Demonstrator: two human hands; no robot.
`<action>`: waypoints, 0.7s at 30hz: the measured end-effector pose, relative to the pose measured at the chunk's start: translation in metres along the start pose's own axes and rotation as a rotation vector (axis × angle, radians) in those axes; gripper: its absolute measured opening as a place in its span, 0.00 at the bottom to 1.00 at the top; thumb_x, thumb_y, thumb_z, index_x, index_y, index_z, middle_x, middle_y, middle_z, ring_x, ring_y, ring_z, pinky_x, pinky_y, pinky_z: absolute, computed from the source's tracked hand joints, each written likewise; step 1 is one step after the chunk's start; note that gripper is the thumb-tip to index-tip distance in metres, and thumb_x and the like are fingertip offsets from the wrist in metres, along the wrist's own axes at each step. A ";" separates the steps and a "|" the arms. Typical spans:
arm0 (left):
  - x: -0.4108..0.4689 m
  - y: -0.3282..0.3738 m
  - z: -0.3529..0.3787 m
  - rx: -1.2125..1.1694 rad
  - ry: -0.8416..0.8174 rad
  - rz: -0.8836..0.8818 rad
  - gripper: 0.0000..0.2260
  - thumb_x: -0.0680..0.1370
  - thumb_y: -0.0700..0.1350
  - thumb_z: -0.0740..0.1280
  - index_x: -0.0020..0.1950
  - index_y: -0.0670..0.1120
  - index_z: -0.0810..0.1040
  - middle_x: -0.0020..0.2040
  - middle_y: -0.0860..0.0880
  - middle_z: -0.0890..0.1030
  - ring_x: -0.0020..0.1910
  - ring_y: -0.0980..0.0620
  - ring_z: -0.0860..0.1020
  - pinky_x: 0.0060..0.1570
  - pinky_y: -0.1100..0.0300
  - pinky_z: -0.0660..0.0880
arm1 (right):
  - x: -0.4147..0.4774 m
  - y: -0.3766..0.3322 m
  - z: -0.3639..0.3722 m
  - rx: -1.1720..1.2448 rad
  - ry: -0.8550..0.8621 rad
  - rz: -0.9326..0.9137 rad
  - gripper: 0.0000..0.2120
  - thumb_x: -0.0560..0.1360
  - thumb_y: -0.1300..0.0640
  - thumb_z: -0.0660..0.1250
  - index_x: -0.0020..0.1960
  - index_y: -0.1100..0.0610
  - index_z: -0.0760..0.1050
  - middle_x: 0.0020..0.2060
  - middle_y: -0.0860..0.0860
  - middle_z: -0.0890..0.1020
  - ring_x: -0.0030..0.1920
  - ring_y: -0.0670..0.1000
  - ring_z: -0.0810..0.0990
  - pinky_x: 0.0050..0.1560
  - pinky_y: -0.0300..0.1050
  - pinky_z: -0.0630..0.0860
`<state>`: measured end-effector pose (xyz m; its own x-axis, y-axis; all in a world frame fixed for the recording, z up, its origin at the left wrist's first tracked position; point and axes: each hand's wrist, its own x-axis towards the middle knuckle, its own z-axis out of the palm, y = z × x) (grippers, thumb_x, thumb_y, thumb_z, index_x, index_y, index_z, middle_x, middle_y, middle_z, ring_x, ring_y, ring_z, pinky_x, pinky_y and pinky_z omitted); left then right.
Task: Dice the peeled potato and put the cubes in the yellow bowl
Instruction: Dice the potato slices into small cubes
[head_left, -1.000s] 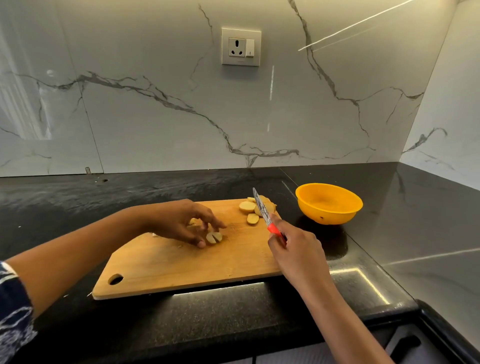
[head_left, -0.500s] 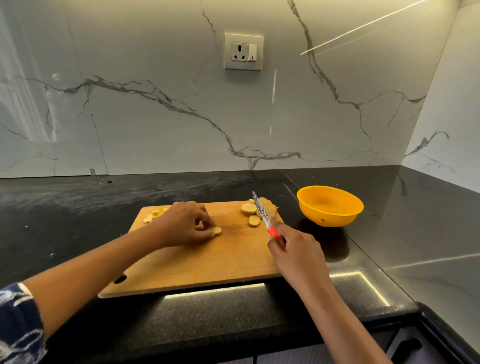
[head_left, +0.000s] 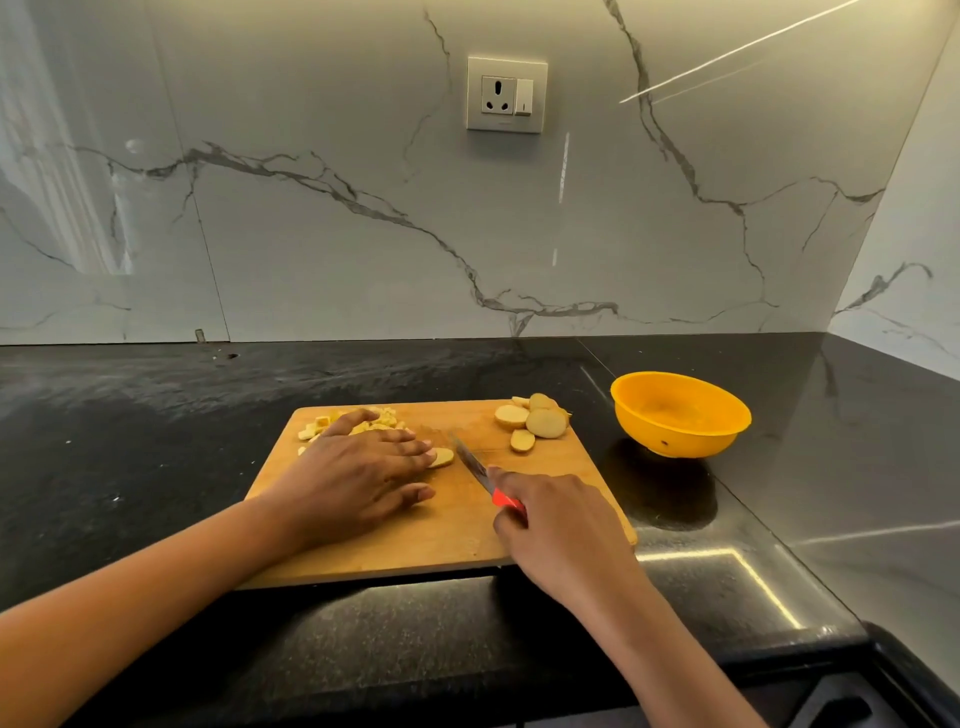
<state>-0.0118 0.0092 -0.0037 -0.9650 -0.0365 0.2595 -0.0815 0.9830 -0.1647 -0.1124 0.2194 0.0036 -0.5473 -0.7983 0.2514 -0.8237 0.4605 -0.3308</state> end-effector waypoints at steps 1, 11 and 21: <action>0.001 -0.001 -0.001 0.003 -0.040 0.009 0.39 0.69 0.72 0.28 0.72 0.60 0.57 0.71 0.63 0.61 0.71 0.66 0.52 0.69 0.61 0.40 | 0.001 -0.001 0.001 -0.012 -0.003 -0.003 0.23 0.80 0.48 0.58 0.74 0.43 0.61 0.58 0.45 0.79 0.54 0.47 0.76 0.53 0.43 0.75; 0.003 -0.012 -0.002 0.006 -0.203 0.085 0.37 0.66 0.73 0.25 0.72 0.62 0.45 0.72 0.65 0.49 0.71 0.67 0.43 0.67 0.63 0.29 | 0.005 -0.011 0.004 -0.076 -0.053 -0.047 0.23 0.81 0.48 0.57 0.75 0.45 0.59 0.59 0.45 0.78 0.56 0.48 0.75 0.54 0.44 0.74; 0.004 -0.013 -0.001 0.028 -0.194 0.100 0.35 0.68 0.72 0.27 0.72 0.61 0.44 0.73 0.63 0.51 0.70 0.67 0.43 0.66 0.62 0.28 | 0.013 -0.024 0.015 -0.122 -0.016 -0.060 0.23 0.81 0.50 0.56 0.76 0.48 0.58 0.56 0.48 0.79 0.54 0.50 0.76 0.51 0.45 0.74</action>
<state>-0.0144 -0.0036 0.0007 -0.9983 0.0245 0.0527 0.0131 0.9781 -0.2076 -0.0973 0.1924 0.0010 -0.4950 -0.8313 0.2527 -0.8673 0.4550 -0.2021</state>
